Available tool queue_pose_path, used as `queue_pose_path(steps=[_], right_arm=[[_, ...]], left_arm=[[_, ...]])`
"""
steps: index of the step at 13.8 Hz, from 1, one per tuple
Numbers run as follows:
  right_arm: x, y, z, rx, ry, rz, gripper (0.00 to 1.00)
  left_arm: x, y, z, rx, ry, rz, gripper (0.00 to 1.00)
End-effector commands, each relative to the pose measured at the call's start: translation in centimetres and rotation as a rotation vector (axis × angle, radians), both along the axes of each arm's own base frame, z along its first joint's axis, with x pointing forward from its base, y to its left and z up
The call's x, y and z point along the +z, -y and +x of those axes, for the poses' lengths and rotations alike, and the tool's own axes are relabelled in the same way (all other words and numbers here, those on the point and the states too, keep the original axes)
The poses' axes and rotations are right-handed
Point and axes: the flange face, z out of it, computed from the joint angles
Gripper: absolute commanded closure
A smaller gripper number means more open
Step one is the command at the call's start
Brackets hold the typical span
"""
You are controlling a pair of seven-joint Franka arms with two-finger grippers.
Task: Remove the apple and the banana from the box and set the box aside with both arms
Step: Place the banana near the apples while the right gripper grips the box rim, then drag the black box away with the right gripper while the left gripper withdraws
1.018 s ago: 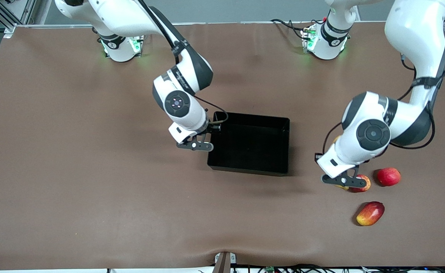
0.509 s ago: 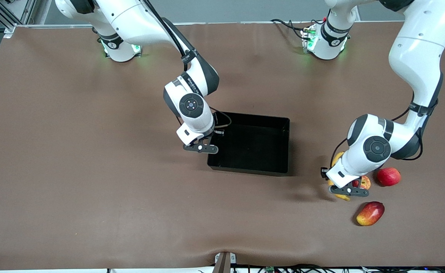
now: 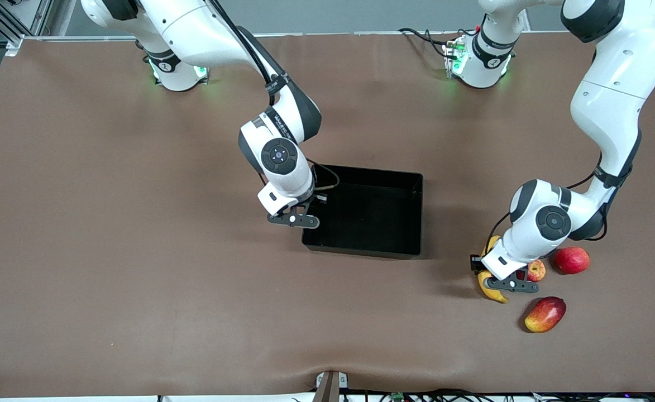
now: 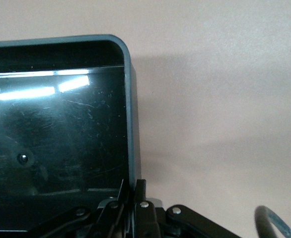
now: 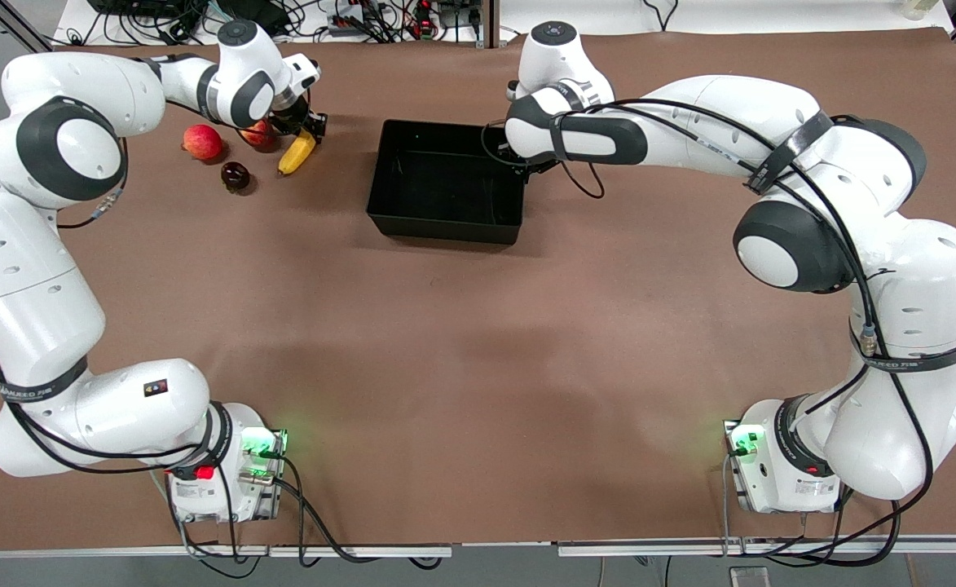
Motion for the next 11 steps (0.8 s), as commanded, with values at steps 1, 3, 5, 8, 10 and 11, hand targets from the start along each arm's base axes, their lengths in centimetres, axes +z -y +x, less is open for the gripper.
queue_pose_path(steps=[1,3,5,8,10,11], right_arm=[[1.8,2.3,1.6,-0.04,-0.022,-0.009,1.0],[5.4,4.4,2.6,-0.061,-0.032,-0.004,1.0],[8.2,8.1,4.2,-0.111,-0.064,0.009,1.0],[11.9,12.6,6.0,-0.119,-0.093,0.09,1.0],[13.5,16.0,6.4,-0.099,-0.128,0.086,1.0],[14.2,18.3,6.9,-0.113,-0.143,0.086,1.0]], left_arm=[[-0.1,-1.1,0.1,-0.011,0.024,0.005,0.01],[1.3,-1.5,0.6,-0.004,0.045,0.012,0.0],[5.0,-0.9,0.6,-0.004,0.047,0.047,0.0],[11.4,0.0,-0.4,-0.007,-0.018,0.141,0.0],[16.8,0.9,-1.3,-0.006,-0.053,0.209,0.0],[19.4,1.3,-1.7,0.002,-0.065,0.225,0.0]])
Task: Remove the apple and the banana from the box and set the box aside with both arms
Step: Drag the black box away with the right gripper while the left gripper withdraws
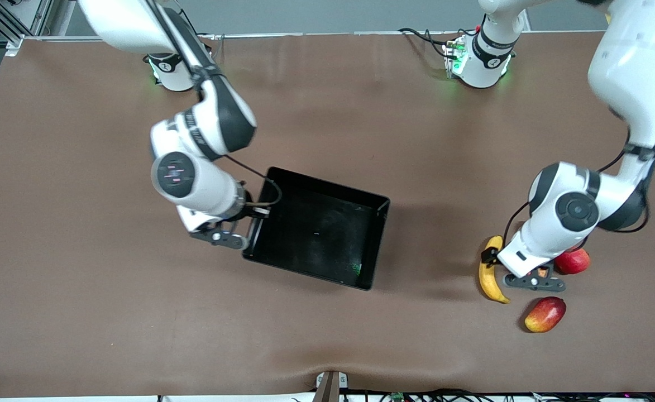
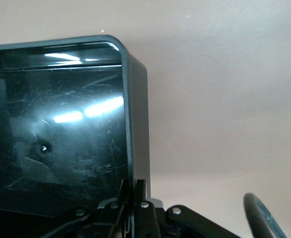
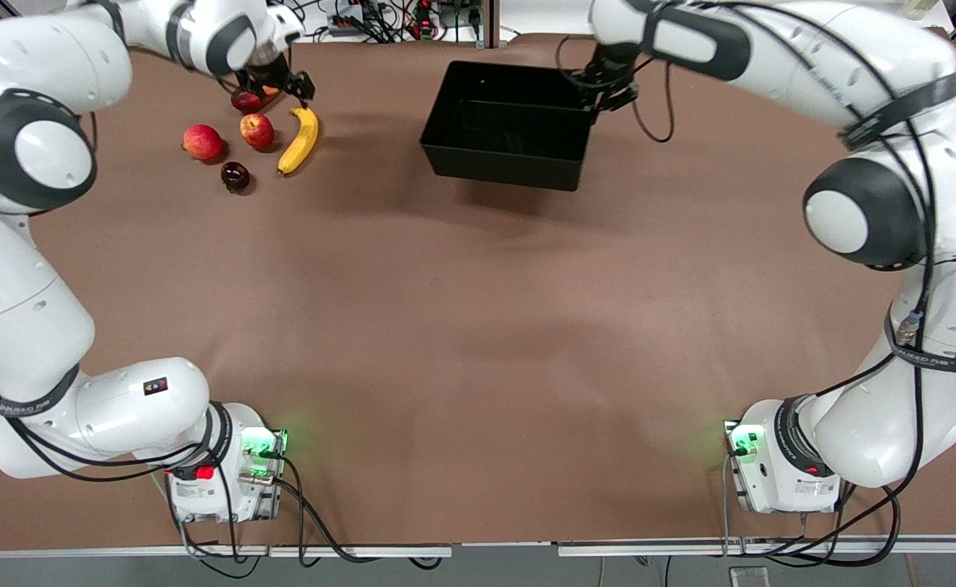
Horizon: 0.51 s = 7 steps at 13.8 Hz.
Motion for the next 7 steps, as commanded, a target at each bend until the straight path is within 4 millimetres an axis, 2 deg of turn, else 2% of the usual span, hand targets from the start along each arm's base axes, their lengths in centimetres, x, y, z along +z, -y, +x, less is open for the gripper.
queue_pose_path(steps=[1,2,4,5,7], right_arm=[[3.0,5.2,0.2,-0.007,-0.043,0.035,1.0],[3.7,7.7,0.4,0.0,-0.057,0.037,1.0],[4.1,14.9,1.1,0.026,-0.094,0.05,1.0],[4.4,18.2,1.3,0.034,-0.105,0.059,1.0],[3.3,24.4,1.3,0.053,-0.124,0.053,1.0]], left_arm=[[7.9,0.3,-1.9,0.032,-0.036,0.059,0.0],[10.3,0.2,-2.3,0.061,-0.058,0.043,0.0],[15.3,0.1,-3.5,0.069,-0.096,0.013,0.0],[18.2,-0.9,-4.4,0.098,-0.107,0.03,0.0],[23.2,-3.5,-5.8,0.161,-0.075,0.053,0.0]])
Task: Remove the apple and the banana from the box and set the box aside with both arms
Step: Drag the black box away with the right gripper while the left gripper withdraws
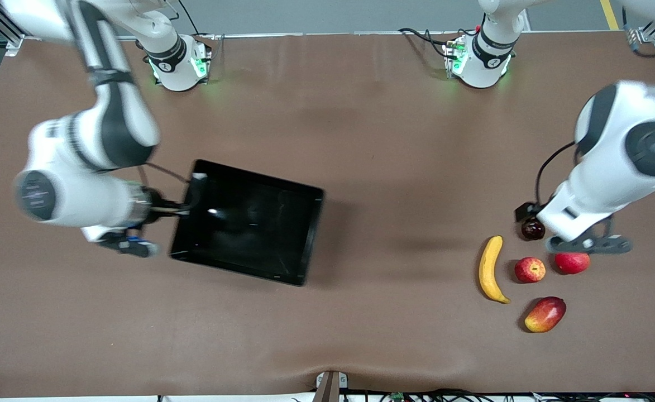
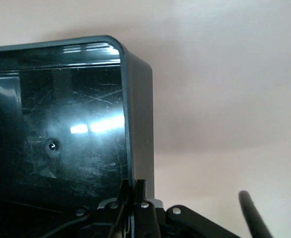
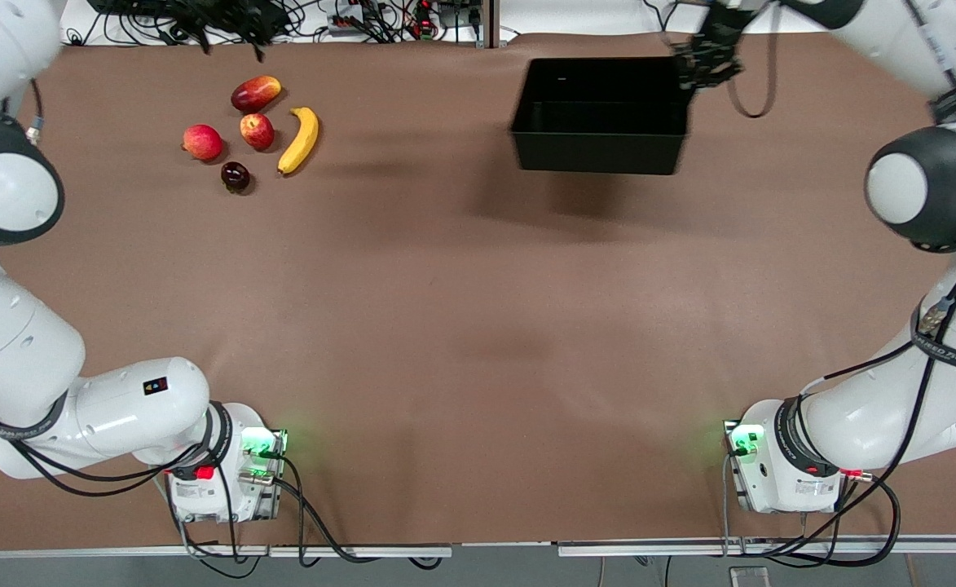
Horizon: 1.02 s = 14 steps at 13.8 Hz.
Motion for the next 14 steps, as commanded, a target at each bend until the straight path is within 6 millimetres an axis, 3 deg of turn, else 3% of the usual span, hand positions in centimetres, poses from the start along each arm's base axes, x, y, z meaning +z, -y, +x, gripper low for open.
queue_pose_path(steps=[1,2,3,7,10,14], right_arm=[[0.0,7.6,-1.0,0.06,-0.001,0.01,1.0],[-0.5,10.7,-1.1,0.098,0.003,0.001,1.0],[-1.3,14.3,-1.5,0.098,0.003,0.018,1.0],[-4.3,23.1,-3.5,0.036,0.014,0.033,1.0],[-6.9,27.7,-5.0,0.036,0.042,0.047,1.0],[-11.4,31.9,-6.8,0.096,0.113,0.05,1.0]], left_arm=[[6.1,-3.4,-2.1,0.055,0.036,0.017,0.0],[7.3,-4.7,-2.7,0.082,0.049,0.021,0.0],[8.5,-4.5,-3.5,0.09,0.052,0.002,0.0],[12.1,-3.5,-5.9,0.105,0.079,-0.018,0.0],[14.6,-4.9,-7.6,0.139,0.096,-0.151,0.0],[15.3,-5.9,-9.6,0.127,0.058,-0.17,0.0]])
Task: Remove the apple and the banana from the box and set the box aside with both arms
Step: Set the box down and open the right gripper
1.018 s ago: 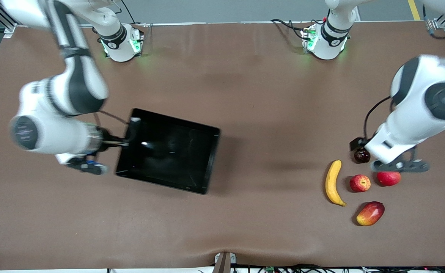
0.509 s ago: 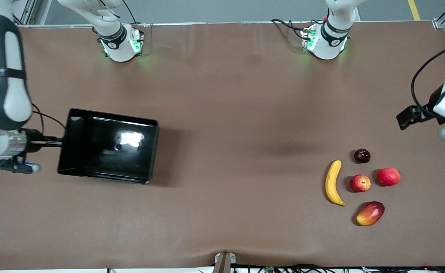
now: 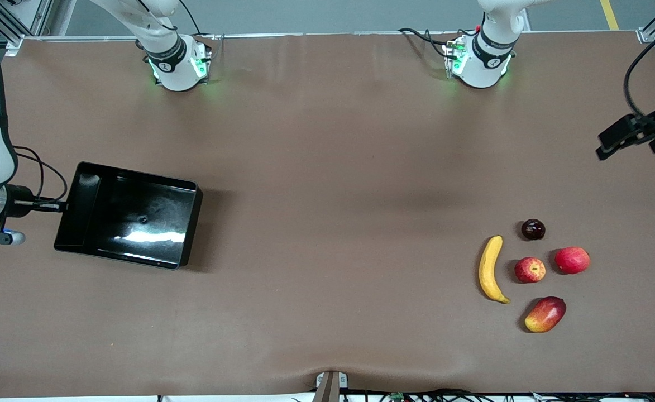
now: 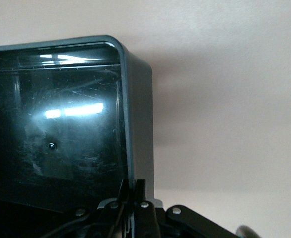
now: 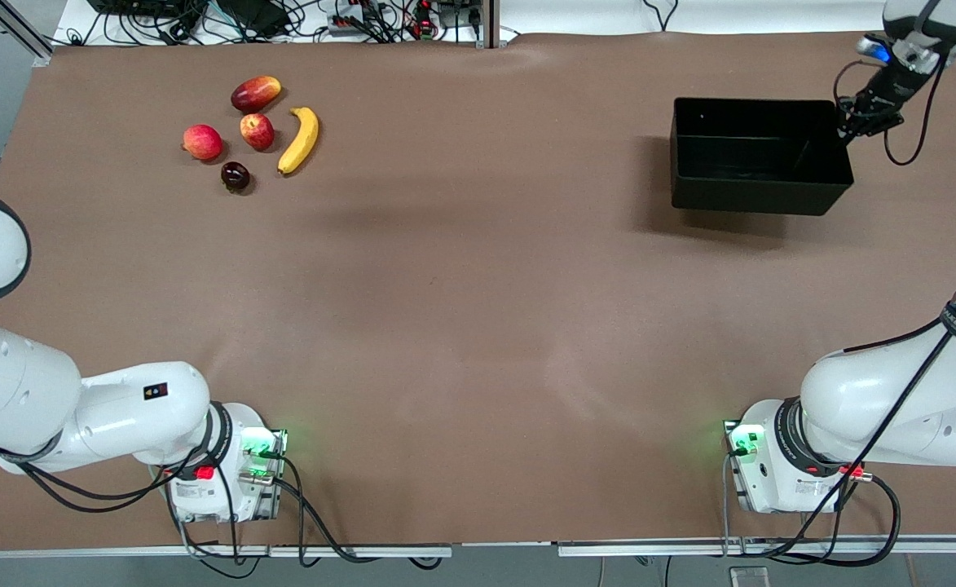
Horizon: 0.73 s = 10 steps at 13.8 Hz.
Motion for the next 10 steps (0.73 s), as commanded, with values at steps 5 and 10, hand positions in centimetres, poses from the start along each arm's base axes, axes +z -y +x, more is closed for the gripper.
queue_pose_path(steps=[5,10], right_arm=[[-4.0,1.7,-1.1,0.093,0.025,0.04,1.0],[-2.3,1.1,0.4,0.115,0.032,0.046,0.0]], left_arm=[[-0.4,0.7,-1.3,-0.016,-0.006,-0.015,0.0],[-0.7,0.9,-1.0,-0.006,-0.007,-0.015,0.0]])
